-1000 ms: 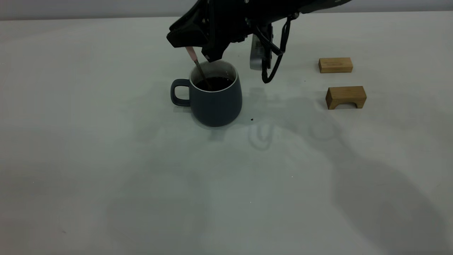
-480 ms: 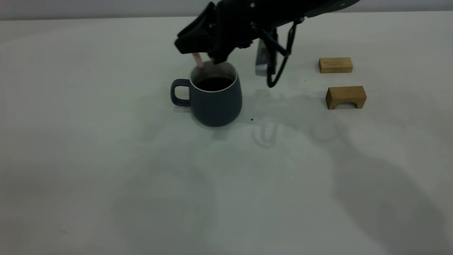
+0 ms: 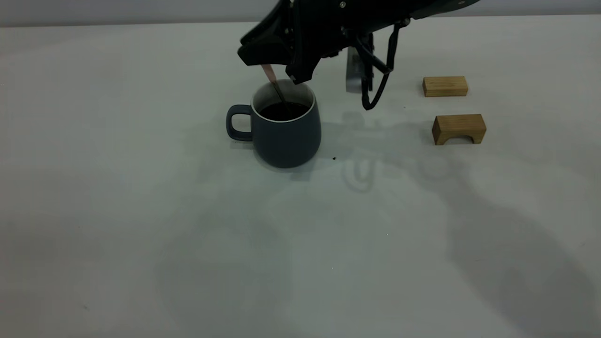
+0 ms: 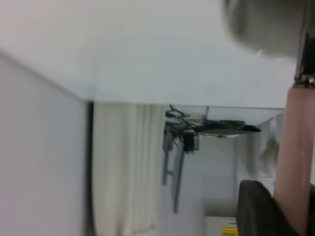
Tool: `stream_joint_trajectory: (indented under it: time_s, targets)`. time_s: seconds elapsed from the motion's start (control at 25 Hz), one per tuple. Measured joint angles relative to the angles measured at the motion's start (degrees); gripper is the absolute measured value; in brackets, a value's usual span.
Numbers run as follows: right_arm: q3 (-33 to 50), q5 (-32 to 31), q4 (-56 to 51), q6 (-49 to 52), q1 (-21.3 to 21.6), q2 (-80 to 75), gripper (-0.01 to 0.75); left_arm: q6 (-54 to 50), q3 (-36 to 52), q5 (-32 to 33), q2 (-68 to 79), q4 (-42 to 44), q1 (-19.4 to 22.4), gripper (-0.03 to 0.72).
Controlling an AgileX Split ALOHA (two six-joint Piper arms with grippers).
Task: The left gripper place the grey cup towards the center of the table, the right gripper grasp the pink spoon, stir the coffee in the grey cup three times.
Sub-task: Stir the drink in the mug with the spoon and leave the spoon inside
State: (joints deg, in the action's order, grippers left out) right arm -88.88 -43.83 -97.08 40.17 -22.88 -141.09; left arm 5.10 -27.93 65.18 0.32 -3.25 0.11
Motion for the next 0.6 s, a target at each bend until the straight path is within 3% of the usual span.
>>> stream_joint_trajectory:
  time_s: [0.24, 0.48, 0.6]
  targets:
    - [0.0, -2.73, -2.01, 6.54, -0.8, 0.0, 0.134, 0.0, 0.0, 0.0, 0.0, 0.0, 0.0, 0.49]
    - [-0.11, -2.98, -2.29, -7.1, -0.82, 0.0, 0.134, 0.0, 0.0, 0.0, 0.0, 0.0, 0.0, 0.49]
    - [-0.11, -2.84, 2.13, -5.94, 0.2, 0.0, 0.134, 0.0, 0.0, 0.0, 0.0, 0.0, 0.0, 0.49]
